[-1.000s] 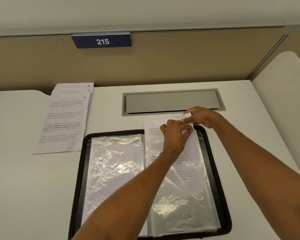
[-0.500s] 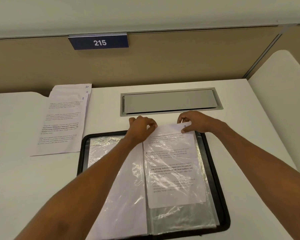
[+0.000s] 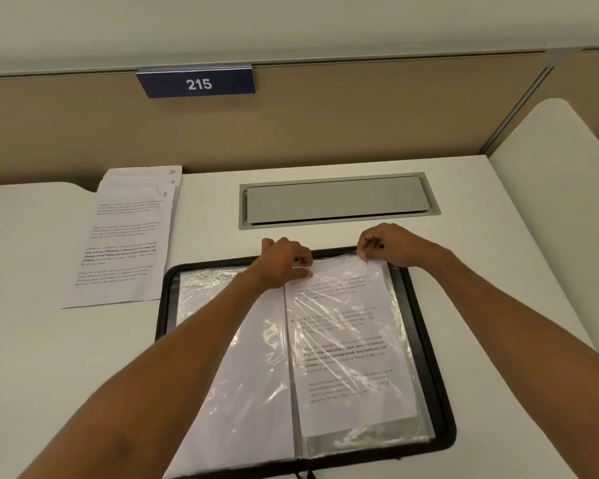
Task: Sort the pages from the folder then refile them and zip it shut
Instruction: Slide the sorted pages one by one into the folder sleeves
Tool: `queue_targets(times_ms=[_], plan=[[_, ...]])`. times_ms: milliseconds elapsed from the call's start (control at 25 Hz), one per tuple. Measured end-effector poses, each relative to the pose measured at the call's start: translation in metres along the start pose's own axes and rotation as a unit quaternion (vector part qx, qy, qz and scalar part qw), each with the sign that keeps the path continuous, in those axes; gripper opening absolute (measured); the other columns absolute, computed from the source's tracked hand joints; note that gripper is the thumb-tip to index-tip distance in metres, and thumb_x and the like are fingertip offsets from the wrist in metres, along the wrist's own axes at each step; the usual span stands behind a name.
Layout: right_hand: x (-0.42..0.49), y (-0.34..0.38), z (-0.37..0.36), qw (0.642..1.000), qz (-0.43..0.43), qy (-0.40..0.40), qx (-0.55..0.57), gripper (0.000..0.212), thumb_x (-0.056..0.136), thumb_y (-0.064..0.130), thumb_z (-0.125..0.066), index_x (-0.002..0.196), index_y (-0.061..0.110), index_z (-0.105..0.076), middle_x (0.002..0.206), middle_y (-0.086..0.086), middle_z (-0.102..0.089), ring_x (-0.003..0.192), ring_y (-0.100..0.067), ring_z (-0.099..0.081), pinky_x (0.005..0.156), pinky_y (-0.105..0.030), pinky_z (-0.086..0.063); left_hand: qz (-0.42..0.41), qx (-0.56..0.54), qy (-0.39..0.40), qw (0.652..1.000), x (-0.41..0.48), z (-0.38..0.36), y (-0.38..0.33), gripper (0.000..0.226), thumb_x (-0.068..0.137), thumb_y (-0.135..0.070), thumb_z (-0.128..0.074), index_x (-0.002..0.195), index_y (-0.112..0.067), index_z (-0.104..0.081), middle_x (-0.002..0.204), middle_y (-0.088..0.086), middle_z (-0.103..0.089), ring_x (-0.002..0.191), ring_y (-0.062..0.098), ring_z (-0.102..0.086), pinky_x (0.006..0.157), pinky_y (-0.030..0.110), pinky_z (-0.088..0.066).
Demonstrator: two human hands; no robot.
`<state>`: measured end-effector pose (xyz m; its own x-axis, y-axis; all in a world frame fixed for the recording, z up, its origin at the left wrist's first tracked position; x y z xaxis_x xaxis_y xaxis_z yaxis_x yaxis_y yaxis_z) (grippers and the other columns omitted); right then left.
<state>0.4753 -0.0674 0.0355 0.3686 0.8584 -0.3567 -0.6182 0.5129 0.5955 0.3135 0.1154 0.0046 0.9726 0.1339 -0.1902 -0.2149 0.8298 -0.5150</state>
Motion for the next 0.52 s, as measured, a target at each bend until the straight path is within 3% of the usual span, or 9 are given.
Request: queue_targets(times_ms=[80, 240, 320, 400, 520], plan=[[-0.004, -0.003, -0.007, 0.999, -0.015, 0.022, -0.017, 0.02, 0.083, 0.027, -0.085, 0.097, 0.024, -0.072, 0.095, 0.005, -0.071, 0.09, -0.014, -0.066, 0.084, -0.034, -0.052, -0.009, -0.005, 0.001, 1.0, -0.001, -0.003, -0.002, 0.007, 0.094, -0.035, -0.073, 0.09, -0.031, -0.068, 0.083, -0.012, -0.068, 0.088, 0.012, -0.058, 0.087, 0.041, -0.027], [-0.007, -0.005, -0.008, 0.995, -0.036, 0.0, -0.098, 0.008, 0.088, 0.025, -0.074, 0.083, 0.032, -0.071, 0.083, 0.015, -0.072, 0.087, -0.01, -0.065, 0.101, -0.043, -0.039, -0.024, 0.036, -0.008, 0.999, -0.001, -0.006, -0.012, 0.008, 0.1, -0.035, -0.062, 0.098, -0.032, -0.07, 0.082, -0.014, -0.068, 0.091, 0.013, -0.054, 0.091, 0.041, -0.024], [-0.01, -0.005, -0.008, 0.987, -0.059, 0.002, -0.147, 0.003, 0.089, 0.032, -0.074, 0.088, 0.029, -0.075, 0.092, 0.015, -0.069, 0.095, -0.012, -0.063, 0.098, -0.039, -0.033, -0.038, 0.058, 0.0, 0.998, 0.0, -0.008, -0.016, 0.01, 0.098, -0.039, -0.065, 0.103, -0.032, -0.068, 0.089, -0.012, -0.067, 0.099, 0.016, -0.051, 0.092, 0.04, -0.022], [-0.01, -0.008, -0.012, 0.984, -0.074, 0.003, -0.162, 0.021, 0.086, 0.04, -0.078, 0.097, 0.023, -0.074, 0.106, 0.008, -0.064, 0.104, -0.017, -0.059, 0.099, -0.04, -0.029, -0.04, 0.06, 0.013, 0.997, 0.001, -0.011, -0.018, 0.014, 0.097, -0.041, -0.066, 0.108, -0.032, -0.065, 0.096, -0.009, -0.07, 0.107, 0.017, -0.049, 0.093, 0.039, -0.02], [-0.011, -0.012, -0.013, 0.981, -0.099, -0.035, -0.166, 0.03, 0.084, 0.052, -0.077, 0.092, 0.023, -0.07, 0.109, 0.002, -0.054, 0.103, -0.018, -0.052, 0.098, -0.04, -0.028, -0.051, 0.085, 0.037, 0.994, 0.001, -0.018, -0.028, 0.026, 0.097, -0.043, -0.066, 0.119, -0.031, -0.061, 0.105, -0.009, -0.068, 0.115, 0.019, -0.048, 0.1, 0.041, -0.019]])
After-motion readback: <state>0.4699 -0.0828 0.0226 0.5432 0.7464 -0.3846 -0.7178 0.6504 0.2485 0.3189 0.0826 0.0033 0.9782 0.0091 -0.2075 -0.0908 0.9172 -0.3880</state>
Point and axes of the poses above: each hand's wrist, its own x-axis towards the middle knuckle, its own z-axis out of the back of the hand, y = z × x, the point moved 6 cm from there along x, towards the middle knuckle
